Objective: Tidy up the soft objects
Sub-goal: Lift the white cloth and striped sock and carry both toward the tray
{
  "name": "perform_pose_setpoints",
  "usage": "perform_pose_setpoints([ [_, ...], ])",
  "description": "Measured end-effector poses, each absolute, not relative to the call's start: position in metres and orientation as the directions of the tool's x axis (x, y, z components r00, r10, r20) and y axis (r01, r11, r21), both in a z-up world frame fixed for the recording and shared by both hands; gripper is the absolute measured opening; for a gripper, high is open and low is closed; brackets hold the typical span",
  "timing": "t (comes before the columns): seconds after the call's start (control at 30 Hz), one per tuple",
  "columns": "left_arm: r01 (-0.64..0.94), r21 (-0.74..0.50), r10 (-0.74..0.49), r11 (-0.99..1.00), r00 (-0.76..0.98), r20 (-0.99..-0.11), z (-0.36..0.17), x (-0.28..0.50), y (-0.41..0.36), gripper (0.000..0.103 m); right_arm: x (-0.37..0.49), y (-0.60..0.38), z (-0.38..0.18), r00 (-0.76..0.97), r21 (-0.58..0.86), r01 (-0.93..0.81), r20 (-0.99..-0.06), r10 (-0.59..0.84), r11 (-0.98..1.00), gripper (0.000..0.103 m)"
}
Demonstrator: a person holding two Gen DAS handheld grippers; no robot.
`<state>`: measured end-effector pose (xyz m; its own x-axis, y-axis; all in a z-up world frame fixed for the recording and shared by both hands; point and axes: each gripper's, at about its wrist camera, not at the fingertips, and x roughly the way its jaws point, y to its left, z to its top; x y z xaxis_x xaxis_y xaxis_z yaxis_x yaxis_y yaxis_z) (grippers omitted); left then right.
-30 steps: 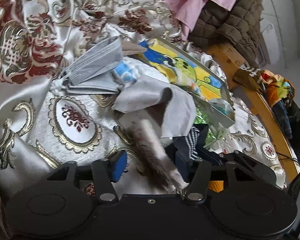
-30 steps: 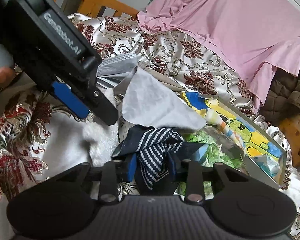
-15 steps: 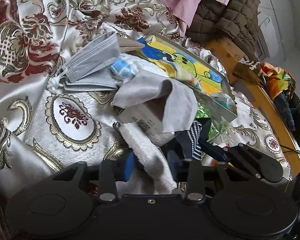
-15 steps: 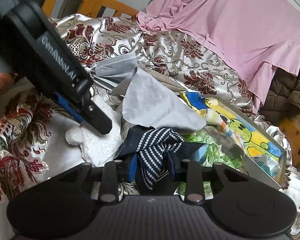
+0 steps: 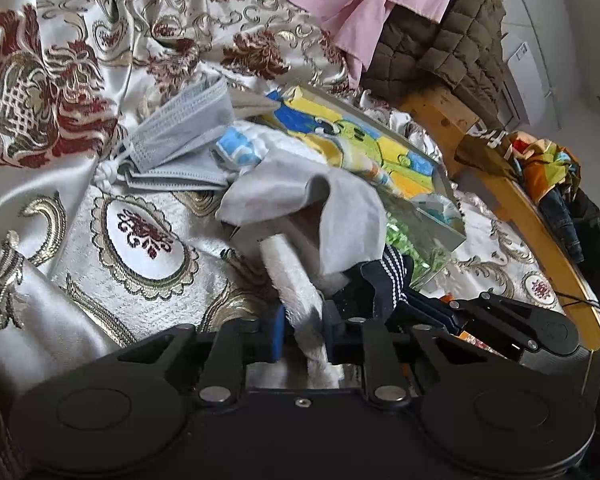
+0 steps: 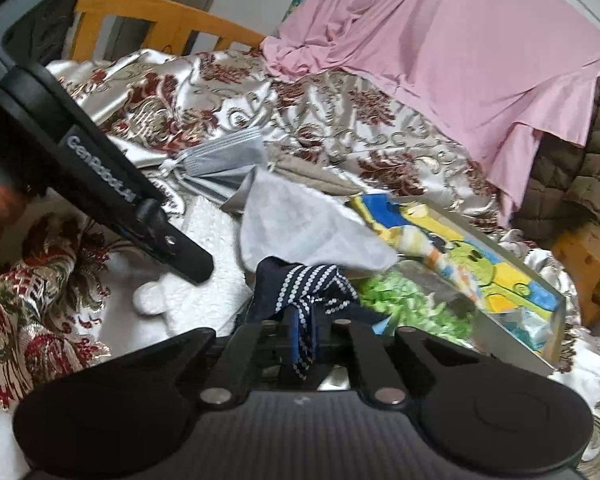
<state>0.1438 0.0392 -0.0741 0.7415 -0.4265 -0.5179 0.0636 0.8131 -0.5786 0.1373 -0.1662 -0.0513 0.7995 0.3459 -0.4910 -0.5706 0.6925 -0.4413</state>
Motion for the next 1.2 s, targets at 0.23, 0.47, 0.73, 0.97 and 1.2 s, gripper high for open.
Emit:
perform_pose_setpoints([
  [0.23, 0.09, -0.549, -0.408, 0.831, 0.77, -0.49, -0.055, 0.127, 0.031, 0.012, 0.129, -0.181, -0.032, 0.842, -0.42, -0.509, -0.425, 0.333, 0.751, 0.006],
  [0.47, 0.103, -0.571, -0.455, 0.815, 0.724, -0.519, -0.049, 0.115, 0.012, 0.012, 0.125, -0.199, -0.013, 0.879, -0.392, -0.446, -0.361, 0.311, 0.805, 0.006],
  [0.73, 0.176, -0.567, -0.493, 0.805, 0.73, -0.474, -0.016, 0.107, -0.012, 0.012, 0.126, -0.229, 0.009, 0.919, -0.336, -0.36, -0.287, 0.27, 0.87, 0.006],
  [0.97, 0.211, -0.53, -0.48, 0.821, 0.758, -0.442, 0.014, 0.126, -0.021, 0.012, 0.139, -0.241, 0.022, 0.932, -0.318, -0.334, -0.251, 0.261, 0.887, 0.006],
  [1.2, 0.19, -0.52, -0.446, 0.833, 0.787, -0.426, 0.031, 0.189, -0.028, 0.012, 0.186, -0.254, 0.026, 0.933, -0.229, -0.332, -0.226, 0.282, 0.915, 0.006],
])
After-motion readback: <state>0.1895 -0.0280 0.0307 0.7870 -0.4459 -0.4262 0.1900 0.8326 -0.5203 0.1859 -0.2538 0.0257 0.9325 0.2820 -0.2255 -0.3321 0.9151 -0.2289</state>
